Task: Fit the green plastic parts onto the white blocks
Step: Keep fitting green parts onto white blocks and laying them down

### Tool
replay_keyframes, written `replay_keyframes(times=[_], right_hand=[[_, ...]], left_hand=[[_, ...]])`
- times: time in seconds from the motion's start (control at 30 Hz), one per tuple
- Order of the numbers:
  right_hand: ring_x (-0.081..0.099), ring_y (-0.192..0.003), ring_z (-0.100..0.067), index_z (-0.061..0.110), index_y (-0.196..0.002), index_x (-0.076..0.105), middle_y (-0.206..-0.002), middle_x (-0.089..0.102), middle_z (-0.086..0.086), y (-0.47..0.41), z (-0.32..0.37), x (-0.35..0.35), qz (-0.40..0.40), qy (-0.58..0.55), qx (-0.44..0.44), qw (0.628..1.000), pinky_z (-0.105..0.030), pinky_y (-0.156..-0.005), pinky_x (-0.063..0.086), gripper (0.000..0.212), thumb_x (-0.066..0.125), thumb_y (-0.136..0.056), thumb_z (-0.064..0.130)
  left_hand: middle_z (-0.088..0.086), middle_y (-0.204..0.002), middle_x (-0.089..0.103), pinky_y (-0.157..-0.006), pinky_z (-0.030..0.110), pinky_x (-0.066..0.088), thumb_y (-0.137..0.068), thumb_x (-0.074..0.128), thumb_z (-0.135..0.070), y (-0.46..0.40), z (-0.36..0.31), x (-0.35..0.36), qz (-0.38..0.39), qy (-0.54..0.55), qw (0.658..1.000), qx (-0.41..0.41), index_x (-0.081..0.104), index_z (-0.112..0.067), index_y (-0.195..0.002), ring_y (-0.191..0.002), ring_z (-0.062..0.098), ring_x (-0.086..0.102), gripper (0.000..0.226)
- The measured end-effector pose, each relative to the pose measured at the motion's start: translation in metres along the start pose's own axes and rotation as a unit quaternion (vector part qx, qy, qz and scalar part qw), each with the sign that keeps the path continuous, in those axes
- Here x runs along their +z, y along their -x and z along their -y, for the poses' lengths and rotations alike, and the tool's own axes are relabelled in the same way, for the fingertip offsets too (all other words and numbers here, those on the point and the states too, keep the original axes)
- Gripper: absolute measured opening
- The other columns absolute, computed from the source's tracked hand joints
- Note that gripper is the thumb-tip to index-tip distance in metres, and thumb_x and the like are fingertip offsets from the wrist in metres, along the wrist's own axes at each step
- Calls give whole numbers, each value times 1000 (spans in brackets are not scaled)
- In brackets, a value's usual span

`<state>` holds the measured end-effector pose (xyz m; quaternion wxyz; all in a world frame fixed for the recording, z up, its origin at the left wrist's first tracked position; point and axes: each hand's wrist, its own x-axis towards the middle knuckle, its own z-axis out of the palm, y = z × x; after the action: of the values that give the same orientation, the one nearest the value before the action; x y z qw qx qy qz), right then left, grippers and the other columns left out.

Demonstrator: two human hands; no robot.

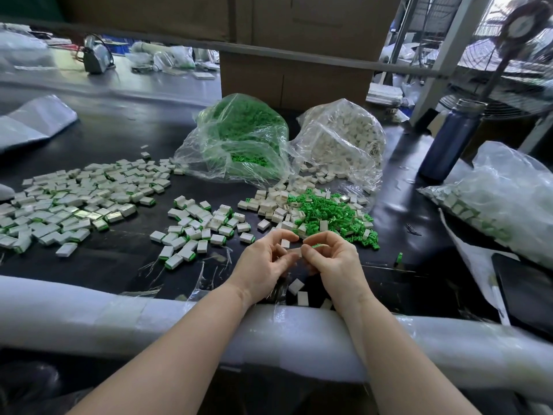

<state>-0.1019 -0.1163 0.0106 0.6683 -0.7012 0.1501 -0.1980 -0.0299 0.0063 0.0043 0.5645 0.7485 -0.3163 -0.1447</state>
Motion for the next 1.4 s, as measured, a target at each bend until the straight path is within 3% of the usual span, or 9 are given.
replay_keyframes(times=[0.17, 0.3, 0.6, 0.77, 1.03, 1.17, 1.27, 1.4], right_hand=[[58, -50, -8, 6, -76, 64, -58, 64, -3, -1, -1, -1, -5, 8, -1, 1000, -19, -48, 48, 11, 63, -85, 1], [56, -52, -5, 8, -75, 67, -61, 65, -2, 0, -1, -3, 4, -1, 0, 1000, -17, -51, 48, 11, 64, -85, 2], [54, -46, 1, 8, -73, 64, -49, 61, 7, 0, -2, 1, 9, 55, -13, 998, -13, -48, 45, 14, 63, -85, 2], [56, -44, 1, 3, -74, 63, -47, 62, 8, 0, -2, 2, 37, 63, -2, 997, -11, -46, 43, 12, 62, -86, -1], [57, -48, -1, 7, -72, 63, -52, 63, 4, 0, -2, 1, 25, 48, -20, 998, -14, -47, 45, 14, 64, -84, 0], [61, -53, -8, 8, -71, 65, -60, 65, -1, 2, -1, 0, 35, 44, -29, 998, -18, -50, 48, 12, 68, -81, 1], [61, -56, -10, 7, -71, 66, -60, 66, 0, 2, 0, 0, 45, 42, -30, 998, -21, -54, 51, 11, 68, -81, 1], [58, -64, -11, 9, -79, 64, -67, 64, 1, 0, -1, 0, 23, 32, -31, 999, -26, -59, 49, 7, 65, -85, 7]], left_hand=[[-5, -69, 60, -63, 13, 44, -81, 70, -12, 1, 2, 1, -9, -35, 999, 19, 58, -24, -88, -58, 1, 52, 18], [3, -88, 64, -78, 25, 49, -87, 62, -14, -1, 2, 0, -29, -42, 999, 19, 69, -13, -96, -78, 14, 59, 11], [16, -92, 71, -89, 45, 51, -88, 61, -12, 1, 0, -4, -2, 11, 999, -33, 69, -3, -96, -92, 32, 65, 14], [11, -87, 71, -86, 42, 52, -89, 61, -13, 3, 0, -3, 11, -29, 999, -28, 71, -7, -95, -87, 27, 66, 13], [16, -82, 70, -77, 48, 54, -87, 64, -18, 3, -3, -2, -17, -20, 1000, -16, 71, -10, -89, -77, 34, 64, 10], [13, -78, 68, -75, 44, 52, -86, 62, -14, 2, -2, -2, -16, -22, 999, -15, 68, -17, -85, -73, 30, 61, 6], [6, -71, 63, -70, 42, 50, -84, 59, -11, 2, -1, -2, -12, -33, 999, -14, 65, -19, -81, -65, 18, 54, 11], [8, -78, 62, -70, 37, 49, -87, 56, -5, 2, -5, -2, -6, -2, 1000, -10, 63, -16, -86, -70, 19, 53, 14]])
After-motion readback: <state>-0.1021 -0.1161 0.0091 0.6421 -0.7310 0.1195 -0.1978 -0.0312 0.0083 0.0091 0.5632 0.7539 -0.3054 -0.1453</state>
